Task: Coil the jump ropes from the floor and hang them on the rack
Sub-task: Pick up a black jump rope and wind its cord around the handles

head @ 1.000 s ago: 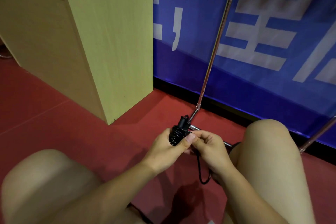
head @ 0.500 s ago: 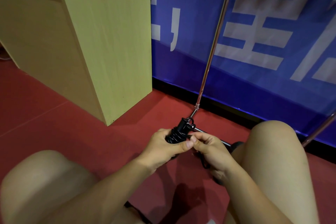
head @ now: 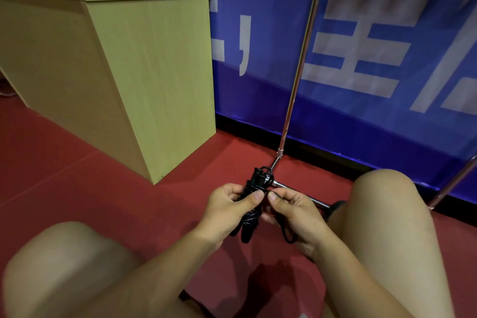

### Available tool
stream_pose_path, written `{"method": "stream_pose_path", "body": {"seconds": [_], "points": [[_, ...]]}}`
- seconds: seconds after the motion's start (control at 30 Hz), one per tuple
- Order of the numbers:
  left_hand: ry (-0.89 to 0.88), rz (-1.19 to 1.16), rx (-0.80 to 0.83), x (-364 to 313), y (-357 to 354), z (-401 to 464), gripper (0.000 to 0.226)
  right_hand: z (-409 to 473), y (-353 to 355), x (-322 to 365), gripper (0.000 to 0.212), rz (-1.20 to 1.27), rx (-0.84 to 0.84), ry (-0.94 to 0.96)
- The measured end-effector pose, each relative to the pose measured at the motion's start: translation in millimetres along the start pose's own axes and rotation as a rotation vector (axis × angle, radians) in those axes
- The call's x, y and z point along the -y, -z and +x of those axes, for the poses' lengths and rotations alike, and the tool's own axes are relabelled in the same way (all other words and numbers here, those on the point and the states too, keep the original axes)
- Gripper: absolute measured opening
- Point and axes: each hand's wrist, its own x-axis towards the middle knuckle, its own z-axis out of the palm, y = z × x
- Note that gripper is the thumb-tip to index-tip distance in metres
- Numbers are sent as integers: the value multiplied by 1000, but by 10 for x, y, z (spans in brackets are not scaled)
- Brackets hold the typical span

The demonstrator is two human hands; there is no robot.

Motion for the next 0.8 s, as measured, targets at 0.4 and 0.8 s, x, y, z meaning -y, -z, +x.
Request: {"method": "stream_pose_path", "body": {"seconds": [0.4, 0.8], "points": [[-49, 113, 19, -41, 39, 48, 19, 13, -68, -53, 31, -63, -60, 103], [-122, 380, 268, 26, 70, -14, 55, -67, -33, 29, 15, -160, 114, 155]]}}
